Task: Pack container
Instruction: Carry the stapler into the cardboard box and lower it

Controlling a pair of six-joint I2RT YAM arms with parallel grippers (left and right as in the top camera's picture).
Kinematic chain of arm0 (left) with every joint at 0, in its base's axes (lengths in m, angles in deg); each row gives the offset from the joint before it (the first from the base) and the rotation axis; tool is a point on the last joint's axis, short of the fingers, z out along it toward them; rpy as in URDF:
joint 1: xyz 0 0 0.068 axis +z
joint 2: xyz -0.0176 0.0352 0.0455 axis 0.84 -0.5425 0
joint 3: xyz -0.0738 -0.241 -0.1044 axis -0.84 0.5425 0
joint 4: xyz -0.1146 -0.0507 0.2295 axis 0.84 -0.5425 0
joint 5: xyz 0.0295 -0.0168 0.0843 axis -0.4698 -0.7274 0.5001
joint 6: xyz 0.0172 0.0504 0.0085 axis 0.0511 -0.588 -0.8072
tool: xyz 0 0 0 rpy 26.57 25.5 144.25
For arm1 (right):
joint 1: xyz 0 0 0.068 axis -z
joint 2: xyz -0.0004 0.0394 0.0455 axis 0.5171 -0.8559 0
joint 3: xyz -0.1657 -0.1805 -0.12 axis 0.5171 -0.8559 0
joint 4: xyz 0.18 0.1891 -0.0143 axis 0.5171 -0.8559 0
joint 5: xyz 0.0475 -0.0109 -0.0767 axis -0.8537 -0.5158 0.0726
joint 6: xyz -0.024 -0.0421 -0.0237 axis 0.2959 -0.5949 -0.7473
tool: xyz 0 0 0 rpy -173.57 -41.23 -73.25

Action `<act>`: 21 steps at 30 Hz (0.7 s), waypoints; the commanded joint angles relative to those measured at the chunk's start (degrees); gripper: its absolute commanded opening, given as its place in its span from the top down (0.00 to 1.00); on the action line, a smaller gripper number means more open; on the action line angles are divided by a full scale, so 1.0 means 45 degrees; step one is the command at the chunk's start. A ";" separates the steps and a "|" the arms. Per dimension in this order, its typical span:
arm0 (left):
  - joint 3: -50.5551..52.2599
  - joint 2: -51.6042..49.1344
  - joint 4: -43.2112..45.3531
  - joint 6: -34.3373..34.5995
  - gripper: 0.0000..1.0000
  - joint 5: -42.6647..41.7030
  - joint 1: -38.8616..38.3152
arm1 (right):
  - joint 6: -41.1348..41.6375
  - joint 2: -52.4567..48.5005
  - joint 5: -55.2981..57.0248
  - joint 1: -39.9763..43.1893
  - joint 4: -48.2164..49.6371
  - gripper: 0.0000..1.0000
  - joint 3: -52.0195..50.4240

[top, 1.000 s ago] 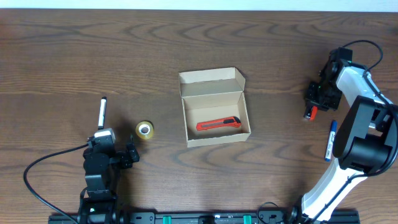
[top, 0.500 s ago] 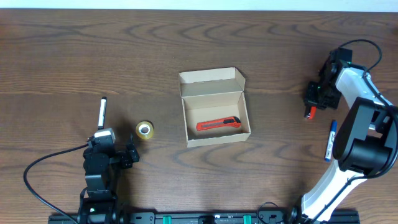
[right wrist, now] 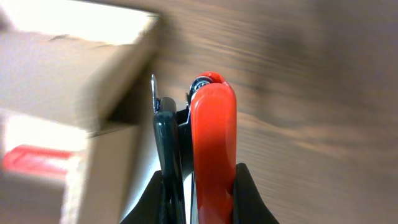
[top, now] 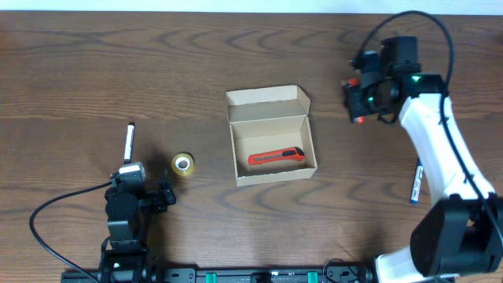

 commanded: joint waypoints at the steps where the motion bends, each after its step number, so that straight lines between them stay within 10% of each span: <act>1: 0.0049 -0.0005 -0.0384 0.0131 0.05 -0.0087 0.0078 | -0.3109 0.0675 -0.1831 -0.1088 -0.0544 0.99 0.0083; 8: 0.0049 -0.0005 -0.0559 0.0131 0.05 -0.0083 0.0078 | -0.9700 0.0860 -0.3274 -0.3050 -0.3264 0.99 0.0092; 21: 0.0049 -0.0005 -0.0792 0.0131 0.05 -0.0083 0.0078 | -1.1162 0.0855 -0.2667 -0.5090 -0.3478 0.99 0.0661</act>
